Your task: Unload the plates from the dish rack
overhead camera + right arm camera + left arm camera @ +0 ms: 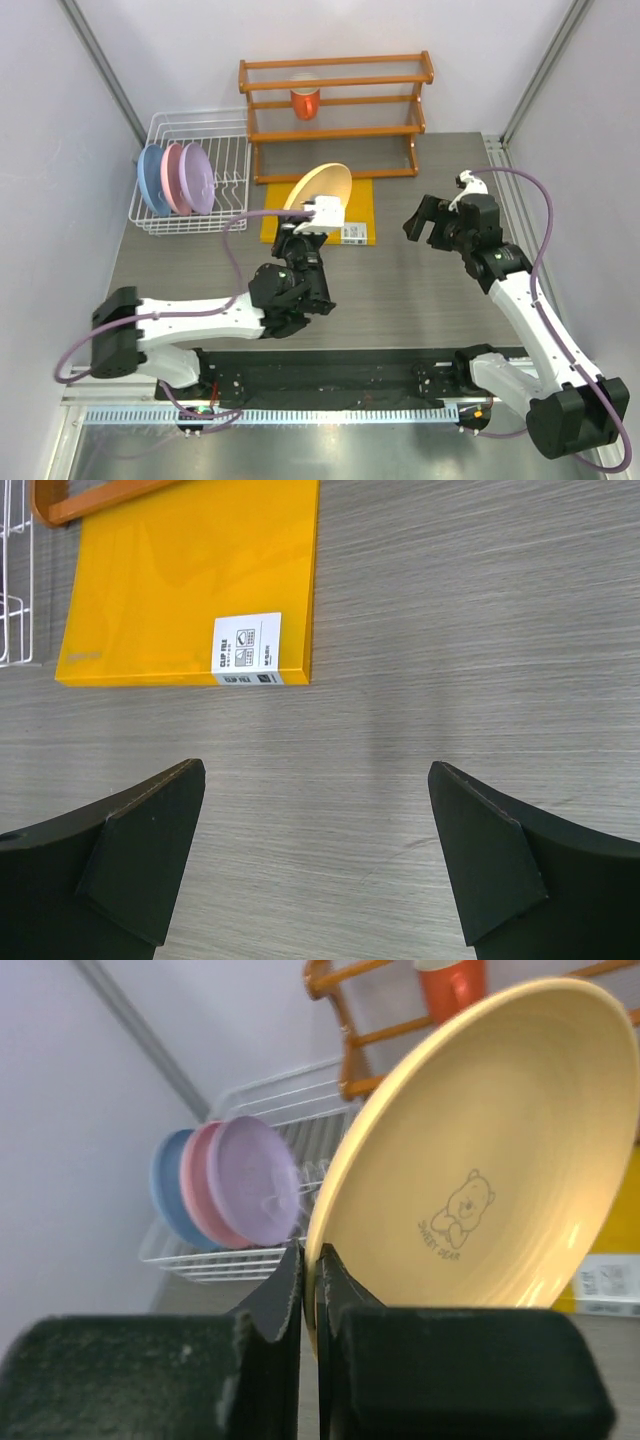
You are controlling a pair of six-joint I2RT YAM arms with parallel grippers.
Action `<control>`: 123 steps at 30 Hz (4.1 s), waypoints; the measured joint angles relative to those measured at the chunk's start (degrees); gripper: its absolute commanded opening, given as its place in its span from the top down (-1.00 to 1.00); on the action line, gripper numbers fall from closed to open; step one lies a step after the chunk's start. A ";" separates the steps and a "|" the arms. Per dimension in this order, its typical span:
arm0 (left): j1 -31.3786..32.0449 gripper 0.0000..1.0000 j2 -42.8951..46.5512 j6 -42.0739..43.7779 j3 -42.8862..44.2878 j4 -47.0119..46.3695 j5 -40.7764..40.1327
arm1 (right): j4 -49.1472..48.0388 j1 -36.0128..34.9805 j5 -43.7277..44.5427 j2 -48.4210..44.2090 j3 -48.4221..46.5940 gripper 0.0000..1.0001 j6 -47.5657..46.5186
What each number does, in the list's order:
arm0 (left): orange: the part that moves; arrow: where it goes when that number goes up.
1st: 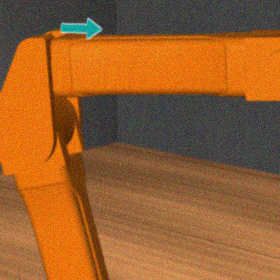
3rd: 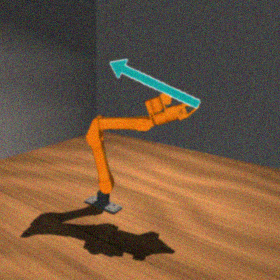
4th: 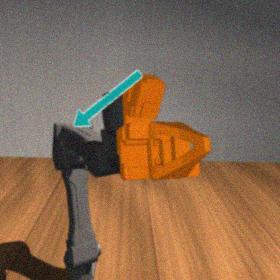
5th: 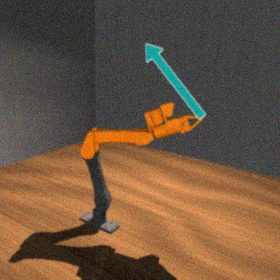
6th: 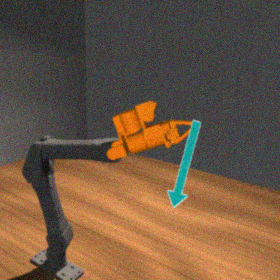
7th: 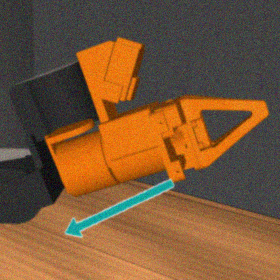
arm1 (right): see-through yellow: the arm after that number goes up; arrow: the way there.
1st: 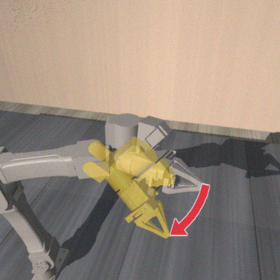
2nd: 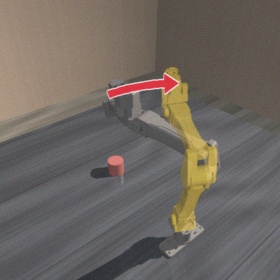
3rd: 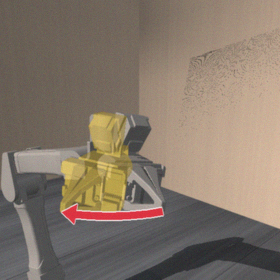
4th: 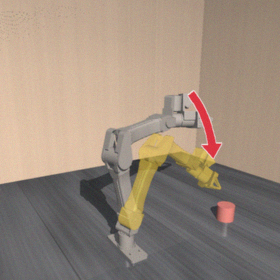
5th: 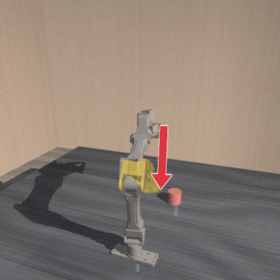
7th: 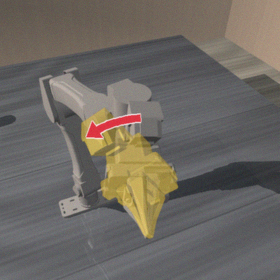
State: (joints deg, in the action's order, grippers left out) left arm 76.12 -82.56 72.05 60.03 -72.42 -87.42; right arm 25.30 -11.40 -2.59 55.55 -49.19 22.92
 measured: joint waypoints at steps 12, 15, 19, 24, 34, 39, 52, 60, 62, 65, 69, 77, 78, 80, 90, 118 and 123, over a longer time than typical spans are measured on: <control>-26.69 1.00 20.24 -73.50 0.28 74.97 40.24 | -1.84 0.00 -1.46 0.24 2.08 -0.99 0.02; -26.77 1.00 16.87 -77.02 0.28 78.90 47.19 | -3.43 0.00 -3.26 0.35 2.16 -0.99 0.59; -27.15 1.00 13.77 -81.31 -0.02 81.83 54.58 | -6.36 0.00 -6.47 1.29 2.16 -0.99 1.68; -27.15 1.00 12.26 -85.74 -0.66 81.74 60.17 | -8.81 -0.57 -9.31 2.62 2.16 -0.99 2.78; -27.19 1.00 4.83 -91.34 -0.98 80.37 68.15 | -10.54 -2.43 -11.69 4.24 2.43 -0.86 2.99; -27.30 1.00 3.96 -92.30 -0.33 80.50 70.95 | -10.62 -2.64 -11.54 7.21 2.89 -0.72 2.95; -30.12 0.79 3.96 -92.76 2.23 81.18 75.23 | -10.56 -3.28 -12.76 5.75 6.45 0.98 2.82; -30.49 -0.45 3.98 -94.07 2.54 81.24 73.85 | -6.64 -1.77 -6.51 5.35 6.12 0.98 2.84; -30.51 -0.47 3.98 -93.96 2.54 81.61 72.46 | -5.11 -0.26 -4.81 5.84 5.46 0.98 2.80; -30.91 -0.57 3.98 -93.46 2.54 82.62 70.23 | -3.80 2.36 -2.64 6.99 4.44 0.98 2.75; -32.28 -0.97 3.98 -92.48 2.54 83.89 68.78 | -2.62 6.27 -0.17 9.86 3.39 0.98 2.73; -39.50 -0.99 3.96 -93.39 2.36 85.15 70.10 | -1.49 16.65 0.33 18.88 2.34 0.98 2.71; -40.28 -0.99 3.96 -93.85 2.16 85.18 70.49 | -1.29 17.73 0.28 20.02 2.34 0.98 2.71; -41.88 -0.99 3.96 -94.33 1.75 85.37 71.41 | -1.25 19.30 -0.22 22.01 2.34 0.98 2.71; -47.54 -0.99 3.89 -94.16 1.64 87.30 75.97 | -1.84 21.03 -2.86 28.55 1.77 0.23 3.63; -66.99 -0.92 -14.62 -78.03 20.65 89.83 56.24 | -0.57 21.27 -0.76 21.75 -0.55 -0.47 2.49; -67.67 -0.81 -16.70 -76.59 20.17 89.00 51.71 | -0.85 21.27 -1.64 22.49 -0.55 -0.47 2.47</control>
State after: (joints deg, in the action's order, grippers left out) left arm 8.45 -99.26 -4.54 80.20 16.58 -35.70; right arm 24.45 9.87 -4.23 78.04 -49.74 25.39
